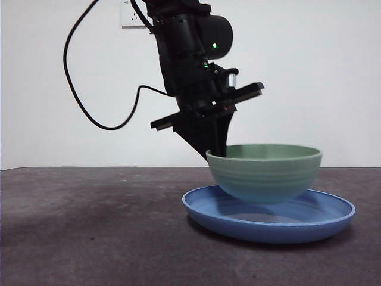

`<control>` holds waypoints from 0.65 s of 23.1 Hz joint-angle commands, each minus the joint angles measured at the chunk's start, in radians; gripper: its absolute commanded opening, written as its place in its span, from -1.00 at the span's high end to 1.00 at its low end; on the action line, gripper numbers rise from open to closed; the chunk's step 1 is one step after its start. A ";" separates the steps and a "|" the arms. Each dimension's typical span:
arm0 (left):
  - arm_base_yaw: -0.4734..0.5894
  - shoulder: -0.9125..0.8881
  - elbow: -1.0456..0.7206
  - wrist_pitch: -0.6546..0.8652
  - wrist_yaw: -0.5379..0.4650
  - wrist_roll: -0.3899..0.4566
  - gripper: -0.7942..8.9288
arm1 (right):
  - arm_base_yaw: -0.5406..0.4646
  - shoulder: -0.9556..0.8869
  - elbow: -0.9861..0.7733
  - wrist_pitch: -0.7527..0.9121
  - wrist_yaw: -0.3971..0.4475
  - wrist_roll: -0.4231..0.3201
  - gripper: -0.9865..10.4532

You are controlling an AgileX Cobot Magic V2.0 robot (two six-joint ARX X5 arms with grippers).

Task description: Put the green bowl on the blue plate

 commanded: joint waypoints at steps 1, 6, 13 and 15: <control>-0.014 0.047 0.030 0.003 -0.010 -0.003 0.82 | 0.002 0.005 0.016 0.006 -0.001 -0.006 -0.13; -0.017 0.055 0.030 0.011 -0.024 -0.002 0.82 | 0.002 0.005 0.016 0.005 -0.001 -0.006 -0.13; -0.019 0.055 0.030 0.011 -0.024 -0.003 0.58 | 0.002 0.005 0.016 0.005 -0.001 -0.006 -0.13; -0.019 0.055 0.030 0.019 -0.024 -0.007 0.33 | 0.002 0.005 0.016 0.005 -0.001 -0.006 -0.13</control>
